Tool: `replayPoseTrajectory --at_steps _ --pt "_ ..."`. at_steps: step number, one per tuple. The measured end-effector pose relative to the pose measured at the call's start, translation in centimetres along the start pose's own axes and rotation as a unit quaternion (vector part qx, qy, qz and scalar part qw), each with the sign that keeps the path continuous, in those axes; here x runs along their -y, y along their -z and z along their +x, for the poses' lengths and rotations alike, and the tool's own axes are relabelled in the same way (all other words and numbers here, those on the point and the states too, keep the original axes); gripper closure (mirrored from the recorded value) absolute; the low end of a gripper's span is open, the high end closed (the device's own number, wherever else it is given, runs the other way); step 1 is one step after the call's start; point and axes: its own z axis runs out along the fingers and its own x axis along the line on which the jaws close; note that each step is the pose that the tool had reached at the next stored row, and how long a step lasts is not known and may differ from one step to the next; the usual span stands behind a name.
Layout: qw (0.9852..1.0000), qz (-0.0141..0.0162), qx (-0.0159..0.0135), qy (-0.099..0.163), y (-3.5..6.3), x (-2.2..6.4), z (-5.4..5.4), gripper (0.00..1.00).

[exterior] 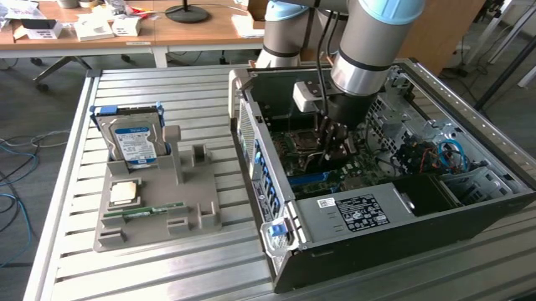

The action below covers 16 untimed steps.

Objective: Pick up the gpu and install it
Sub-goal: 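Insert the gpu into the slot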

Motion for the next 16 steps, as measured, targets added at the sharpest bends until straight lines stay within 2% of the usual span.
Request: replayPoseTrajectory --at_steps 16 --pt "1.0000 0.0001 0.0000 -0.001 -0.10 -0.44 0.01 0.73"
